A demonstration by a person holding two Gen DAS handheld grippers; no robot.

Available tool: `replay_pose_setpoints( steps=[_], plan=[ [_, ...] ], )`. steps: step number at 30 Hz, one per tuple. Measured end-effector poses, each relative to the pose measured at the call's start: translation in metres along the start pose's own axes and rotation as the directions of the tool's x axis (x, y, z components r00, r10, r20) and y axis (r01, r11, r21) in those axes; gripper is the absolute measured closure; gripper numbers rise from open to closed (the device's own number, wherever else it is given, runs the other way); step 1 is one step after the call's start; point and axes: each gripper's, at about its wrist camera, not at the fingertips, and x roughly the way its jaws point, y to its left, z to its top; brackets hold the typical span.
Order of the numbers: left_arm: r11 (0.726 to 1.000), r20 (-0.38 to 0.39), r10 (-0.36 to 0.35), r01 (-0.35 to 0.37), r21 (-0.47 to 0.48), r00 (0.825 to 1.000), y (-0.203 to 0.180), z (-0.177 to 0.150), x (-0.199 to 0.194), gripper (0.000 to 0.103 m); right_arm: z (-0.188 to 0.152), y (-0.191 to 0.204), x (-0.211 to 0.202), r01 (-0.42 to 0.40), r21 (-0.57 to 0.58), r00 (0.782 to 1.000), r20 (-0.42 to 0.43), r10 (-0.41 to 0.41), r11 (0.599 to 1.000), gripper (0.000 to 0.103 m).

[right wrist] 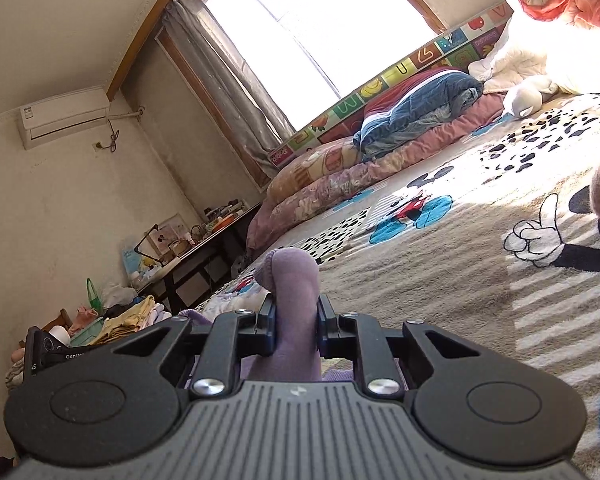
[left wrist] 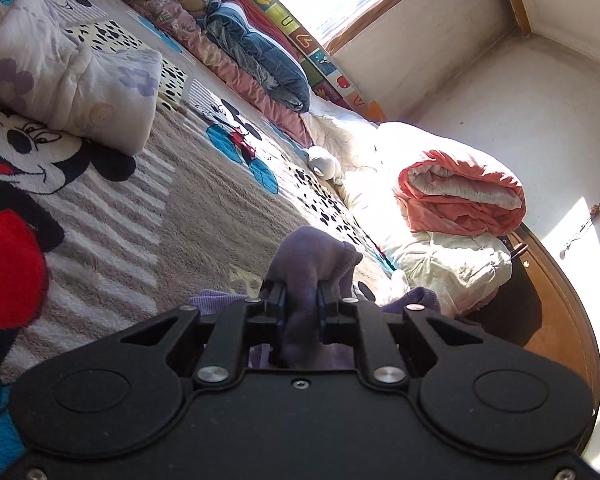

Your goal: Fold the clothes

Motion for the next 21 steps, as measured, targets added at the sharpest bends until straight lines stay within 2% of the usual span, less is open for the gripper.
replay_pose_setpoints(
  steps=[5,11,15,18,19,20,21],
  plan=[
    [0.998,-0.028,0.004,-0.005,-0.063,1.000,0.018,-0.001,0.013,0.091,-0.002,-0.021,0.015,0.004,0.097,0.999,-0.036,-0.001,0.995,0.082],
    [0.993,-0.025,-0.001,-0.002,-0.120,1.000,0.026,0.001,0.013,0.091,-0.007,-0.037,0.025,0.011,0.179,0.998,-0.062,0.000,0.984,0.082],
    [0.989,-0.026,0.013,-0.017,-0.147,1.000,0.027,0.001,0.013,0.091,-0.010,-0.043,0.035,0.028,0.205,0.995,-0.101,-0.007,0.978,0.082],
    [0.991,-0.038,0.036,-0.041,-0.131,0.999,0.024,0.000,0.017,0.090,-0.014,-0.050,0.039,0.048,0.235,0.992,-0.124,-0.019,0.971,0.082],
    [0.991,-0.033,0.046,-0.050,-0.126,0.998,0.024,0.001,0.016,0.088,-0.015,-0.052,0.040,0.059,0.246,0.991,-0.134,-0.026,0.968,0.081],
    [0.991,-0.027,0.056,-0.059,-0.122,0.998,0.023,0.001,0.015,0.075,-0.017,-0.054,0.041,0.071,0.257,0.989,-0.144,-0.035,0.964,0.077],
    [0.991,-0.022,0.066,-0.068,-0.118,0.998,0.023,0.002,0.014,0.055,-0.017,-0.056,0.040,0.078,0.266,0.989,-0.141,-0.041,0.961,0.073]
  ],
)
